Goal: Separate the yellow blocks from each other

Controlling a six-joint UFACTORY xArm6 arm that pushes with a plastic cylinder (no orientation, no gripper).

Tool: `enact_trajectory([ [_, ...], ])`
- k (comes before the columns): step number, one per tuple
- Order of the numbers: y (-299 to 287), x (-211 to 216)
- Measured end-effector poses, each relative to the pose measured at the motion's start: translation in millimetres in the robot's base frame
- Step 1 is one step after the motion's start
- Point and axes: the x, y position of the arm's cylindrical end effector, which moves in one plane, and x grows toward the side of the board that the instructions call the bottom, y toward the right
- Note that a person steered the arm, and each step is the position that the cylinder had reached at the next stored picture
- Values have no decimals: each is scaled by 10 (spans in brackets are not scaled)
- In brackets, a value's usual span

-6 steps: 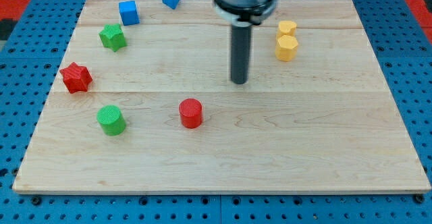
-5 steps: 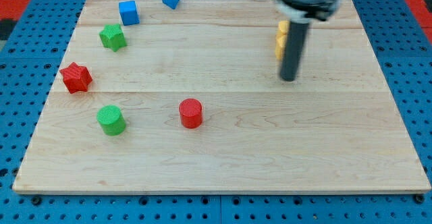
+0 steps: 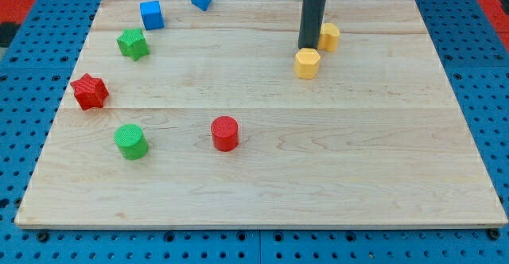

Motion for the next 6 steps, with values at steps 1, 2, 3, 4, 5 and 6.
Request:
enact_trajectory([
  [1, -14, -108],
  [2, 126, 98],
  [3, 155, 510],
  [4, 181, 858],
  [5, 213, 892],
  [6, 156, 574],
])
